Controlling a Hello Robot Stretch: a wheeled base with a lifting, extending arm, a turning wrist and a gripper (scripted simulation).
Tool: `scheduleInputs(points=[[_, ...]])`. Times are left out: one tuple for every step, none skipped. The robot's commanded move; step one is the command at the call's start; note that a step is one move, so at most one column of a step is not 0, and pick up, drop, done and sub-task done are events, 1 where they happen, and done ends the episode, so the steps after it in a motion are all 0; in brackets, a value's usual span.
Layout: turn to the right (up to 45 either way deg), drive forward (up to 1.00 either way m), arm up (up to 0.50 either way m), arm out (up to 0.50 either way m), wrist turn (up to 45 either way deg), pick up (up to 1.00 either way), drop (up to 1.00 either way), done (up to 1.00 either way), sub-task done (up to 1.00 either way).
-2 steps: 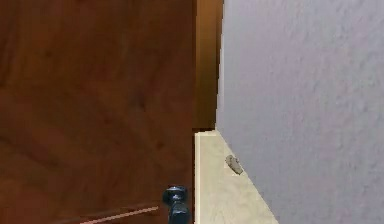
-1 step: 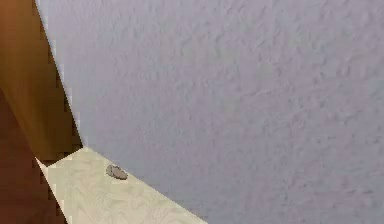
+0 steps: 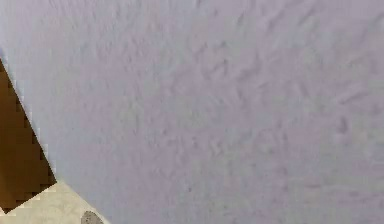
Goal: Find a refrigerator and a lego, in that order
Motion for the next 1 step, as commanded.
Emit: scheduleInputs(points=[[-45.0,0.00,0.00,0.00,0.0,0.00,0.00,0.00,0.00]])
